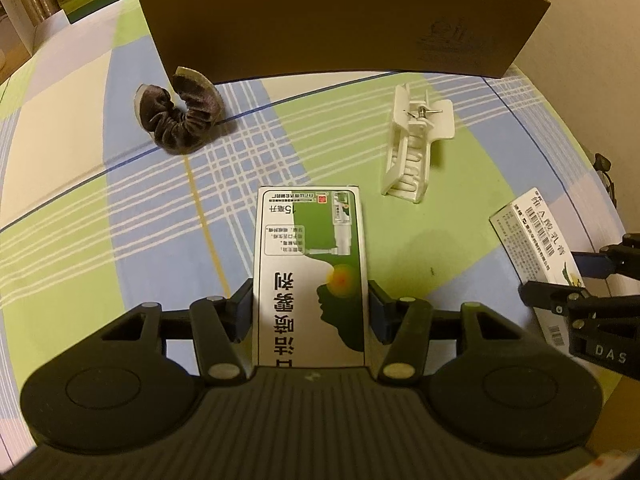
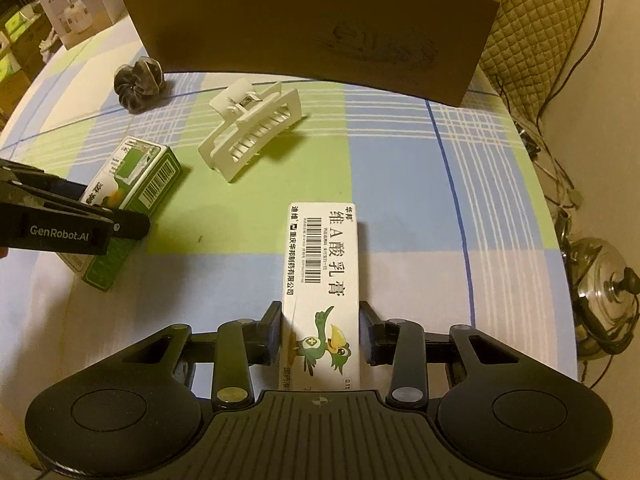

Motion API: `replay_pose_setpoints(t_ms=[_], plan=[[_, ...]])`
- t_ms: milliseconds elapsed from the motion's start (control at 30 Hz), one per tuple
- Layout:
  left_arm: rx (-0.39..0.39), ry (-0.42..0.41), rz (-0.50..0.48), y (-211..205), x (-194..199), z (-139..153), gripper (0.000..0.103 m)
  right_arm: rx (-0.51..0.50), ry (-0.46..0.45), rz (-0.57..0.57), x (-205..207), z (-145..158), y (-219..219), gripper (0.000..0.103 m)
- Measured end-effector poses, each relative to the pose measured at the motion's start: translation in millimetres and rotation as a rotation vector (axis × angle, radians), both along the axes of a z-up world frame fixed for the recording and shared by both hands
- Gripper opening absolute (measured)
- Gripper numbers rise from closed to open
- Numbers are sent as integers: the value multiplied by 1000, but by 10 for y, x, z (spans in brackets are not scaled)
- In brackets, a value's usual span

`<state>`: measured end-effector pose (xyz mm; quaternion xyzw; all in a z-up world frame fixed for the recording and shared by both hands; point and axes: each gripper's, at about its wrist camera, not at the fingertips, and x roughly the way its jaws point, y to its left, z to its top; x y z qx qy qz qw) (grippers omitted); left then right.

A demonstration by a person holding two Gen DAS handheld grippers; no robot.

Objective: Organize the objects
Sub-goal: 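Carry both medicine boxes into the box and open both grippers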

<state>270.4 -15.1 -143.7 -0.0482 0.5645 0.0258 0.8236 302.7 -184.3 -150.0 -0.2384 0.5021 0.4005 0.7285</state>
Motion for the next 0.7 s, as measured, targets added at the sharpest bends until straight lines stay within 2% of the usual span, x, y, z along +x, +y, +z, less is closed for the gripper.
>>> replay_pose_setpoints(t_ms=[467,700], plan=[[-24,-59,4,116,-56,332,51,180,78,24,129,352,-18,35],[-44,-132,-2,190,72,692,51,259,40,67,309,678,90,35]])
